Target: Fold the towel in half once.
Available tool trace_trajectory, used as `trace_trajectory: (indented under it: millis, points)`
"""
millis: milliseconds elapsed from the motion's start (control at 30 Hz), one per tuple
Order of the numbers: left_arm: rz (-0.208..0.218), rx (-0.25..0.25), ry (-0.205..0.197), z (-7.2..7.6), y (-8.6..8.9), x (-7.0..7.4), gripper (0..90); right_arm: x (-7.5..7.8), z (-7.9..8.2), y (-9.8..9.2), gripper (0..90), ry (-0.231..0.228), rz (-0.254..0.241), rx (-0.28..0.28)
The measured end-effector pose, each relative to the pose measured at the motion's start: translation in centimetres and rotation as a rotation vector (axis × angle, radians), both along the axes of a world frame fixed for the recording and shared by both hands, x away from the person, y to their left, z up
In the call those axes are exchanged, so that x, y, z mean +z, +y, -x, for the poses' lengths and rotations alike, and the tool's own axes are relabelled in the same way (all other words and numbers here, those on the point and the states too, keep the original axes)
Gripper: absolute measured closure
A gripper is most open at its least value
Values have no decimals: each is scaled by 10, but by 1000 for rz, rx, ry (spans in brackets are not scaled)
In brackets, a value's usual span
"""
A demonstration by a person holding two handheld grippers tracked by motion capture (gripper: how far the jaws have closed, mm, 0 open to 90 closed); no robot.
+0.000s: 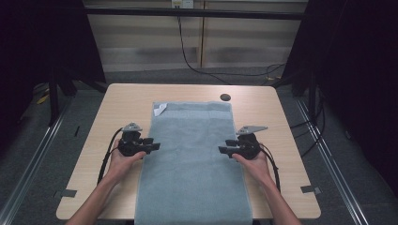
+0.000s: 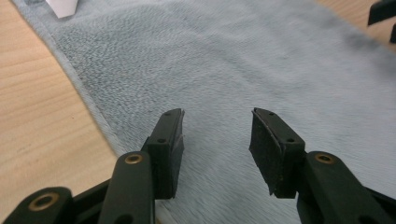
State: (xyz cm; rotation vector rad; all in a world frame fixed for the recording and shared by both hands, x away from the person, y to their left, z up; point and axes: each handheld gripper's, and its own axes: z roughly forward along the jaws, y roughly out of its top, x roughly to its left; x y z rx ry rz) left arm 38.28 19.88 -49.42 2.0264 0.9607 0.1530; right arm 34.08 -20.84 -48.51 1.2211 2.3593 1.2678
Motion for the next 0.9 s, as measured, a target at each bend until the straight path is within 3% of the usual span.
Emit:
trace_trajectory:
  millis: [33, 100, 167, 267, 333, 400, 467, 733, 900]
  points:
    - [1, 21, 0, -2, 0, -3, 535, -1, -4, 1, 523, 3, 1, -4]
    - [-37, 30, -10, -2, -2, -9, 520, -6, -11, 2, 522, 0, -2, -23]
    - [-47, 12, -21, -2, -4, -13, 520, -11, -11, 4, 517, 12, 15, -33]
    - [-81, -3, -42, 0, -5, -12, 520, -21, -7, 9, 505, 11, 105, -25]
    - [-98, -16, -60, 3, -6, -13, 519, -23, -3, 9, 500, -7, 102, -29]
    - [-98, -30, -61, 6, -6, -12, 519, -22, 2, 10, 495, -24, 135, -5]
    - [-97, -49, -64, 9, -6, -13, 519, -20, 7, 8, 492, 2, 131, 11]
    - [-95, -106, -61, 31, -6, -12, 514, -21, 43, -3, 487, -21, 131, 48]
    - [-87, -110, -50, 46, -6, -11, 514, -20, 62, -4, 457, -15, 123, 59]
